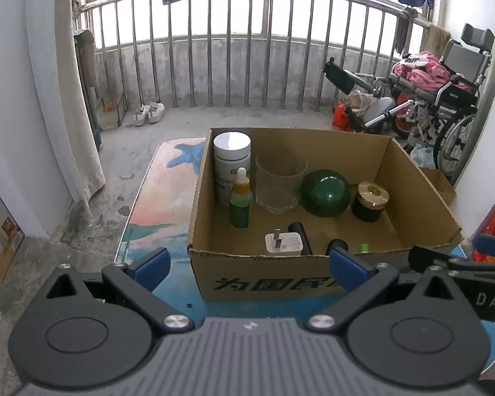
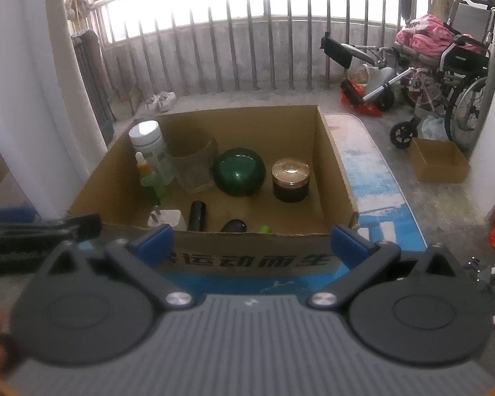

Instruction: Organize rigid objects

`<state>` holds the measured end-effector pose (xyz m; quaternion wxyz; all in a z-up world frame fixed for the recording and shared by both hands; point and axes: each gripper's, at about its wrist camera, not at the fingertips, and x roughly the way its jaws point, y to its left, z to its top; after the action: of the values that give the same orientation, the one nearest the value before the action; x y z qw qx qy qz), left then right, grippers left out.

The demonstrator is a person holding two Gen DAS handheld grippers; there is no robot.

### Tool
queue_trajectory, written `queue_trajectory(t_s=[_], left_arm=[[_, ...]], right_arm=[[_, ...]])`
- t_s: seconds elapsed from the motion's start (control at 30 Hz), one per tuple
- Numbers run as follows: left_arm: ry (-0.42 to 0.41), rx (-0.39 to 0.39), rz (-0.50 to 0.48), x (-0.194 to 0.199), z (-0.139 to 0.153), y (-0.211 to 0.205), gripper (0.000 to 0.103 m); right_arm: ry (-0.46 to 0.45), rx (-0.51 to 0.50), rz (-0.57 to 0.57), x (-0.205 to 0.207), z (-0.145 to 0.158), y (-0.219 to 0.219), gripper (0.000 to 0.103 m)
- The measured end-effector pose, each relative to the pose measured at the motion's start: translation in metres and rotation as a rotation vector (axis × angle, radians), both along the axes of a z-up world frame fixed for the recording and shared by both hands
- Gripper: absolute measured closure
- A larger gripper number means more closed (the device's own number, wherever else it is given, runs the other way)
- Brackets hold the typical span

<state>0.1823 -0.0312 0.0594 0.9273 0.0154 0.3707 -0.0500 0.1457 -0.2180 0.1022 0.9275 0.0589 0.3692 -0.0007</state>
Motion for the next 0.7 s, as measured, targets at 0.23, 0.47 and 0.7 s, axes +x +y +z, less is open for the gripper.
queue_trajectory(t_s=[0.23, 0.47, 0.7], left_arm=[[0.007, 0.004, -0.004, 0.0012, -0.0011, -0.0008, 0.000], [0.011, 0.016, 0.003, 0.0006, -0.0021, -0.0013, 0.001], [0.013, 0.020, 0.004, 0.0008, -0.0019, -0.0013, 0.002]], right_arm=[[0.008, -0.002, 0.000, 0.0021, -0.0012, 0.0005, 0.001], [0.010, -0.006, 0.013, 0.0014, -0.0007, 0.0016, 0.001], [0.017, 0.002, 0.018, 0.0025, -0.0006, 0.0010, 0.001]])
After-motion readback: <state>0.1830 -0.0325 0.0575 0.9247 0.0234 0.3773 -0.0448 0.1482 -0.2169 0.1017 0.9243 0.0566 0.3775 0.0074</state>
